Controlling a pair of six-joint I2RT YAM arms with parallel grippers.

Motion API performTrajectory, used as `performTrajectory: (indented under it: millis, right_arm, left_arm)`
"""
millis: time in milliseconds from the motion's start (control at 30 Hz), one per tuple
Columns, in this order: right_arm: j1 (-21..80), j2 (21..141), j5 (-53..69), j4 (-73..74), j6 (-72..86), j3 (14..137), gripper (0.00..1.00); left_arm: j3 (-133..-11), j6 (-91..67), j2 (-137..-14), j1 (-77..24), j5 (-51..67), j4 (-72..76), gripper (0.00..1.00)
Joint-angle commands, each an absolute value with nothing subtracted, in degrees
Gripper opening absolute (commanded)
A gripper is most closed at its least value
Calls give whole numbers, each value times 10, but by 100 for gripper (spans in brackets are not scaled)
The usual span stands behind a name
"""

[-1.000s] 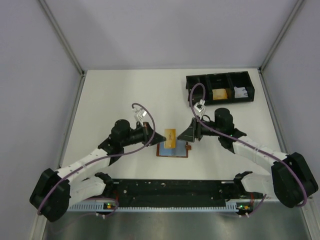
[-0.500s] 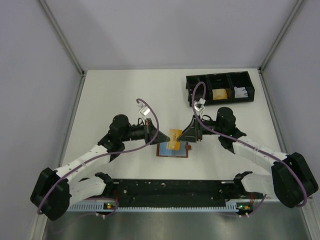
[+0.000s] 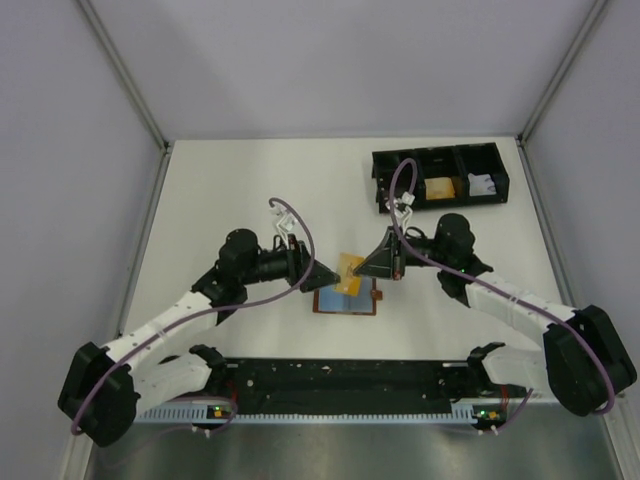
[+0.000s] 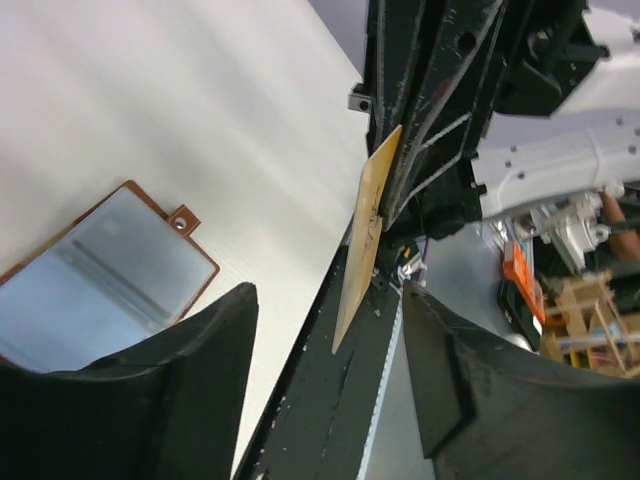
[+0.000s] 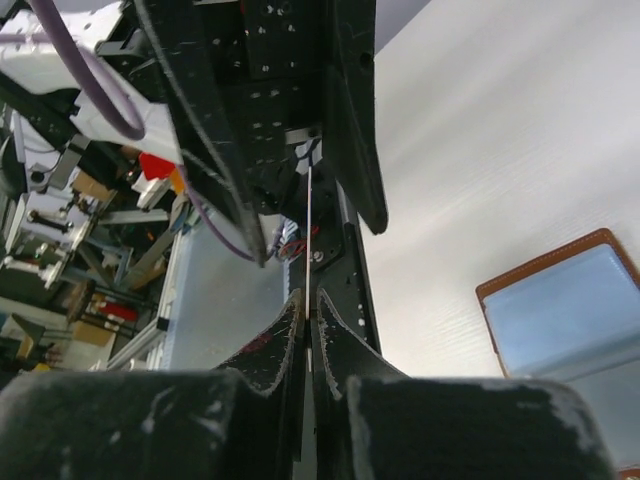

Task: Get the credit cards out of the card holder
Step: Place the credit card in the storage box.

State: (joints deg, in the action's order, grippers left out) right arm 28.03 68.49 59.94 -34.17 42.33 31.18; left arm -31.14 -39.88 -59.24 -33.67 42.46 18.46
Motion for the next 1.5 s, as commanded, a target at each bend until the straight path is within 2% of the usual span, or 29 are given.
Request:
performTrajectory:
  millis: [0,133,300,467,667,1000,1467]
  right_arm:
    - [258,662,542,-333,418,332,0]
    - [233,635,438,-264,398,336,0]
    - [171,620,282,-177,410,359,0]
    - [95,662,175,-151,423,388,0]
    - [34,717,66,-193,413,424,0]
    - [3,882,-32,-221,370,551,0]
    - [3,1063,40,-192,380,667,0]
  left_arm:
    - [-341,-332,-536,-336,282,75,72]
    - [-338,-314,-470,-335,152,11,87]
    - [-333,-252,-375,-335,-23,-61,99]
    - [-373,-181,-352,-334,-144,-136,99]
    - [-460,-115,-402,-334,-245,-226,99]
    - [-446,-92,-433,-330,-265,-245,99]
    - [-442,-84,-433,-326,-265,-250,99]
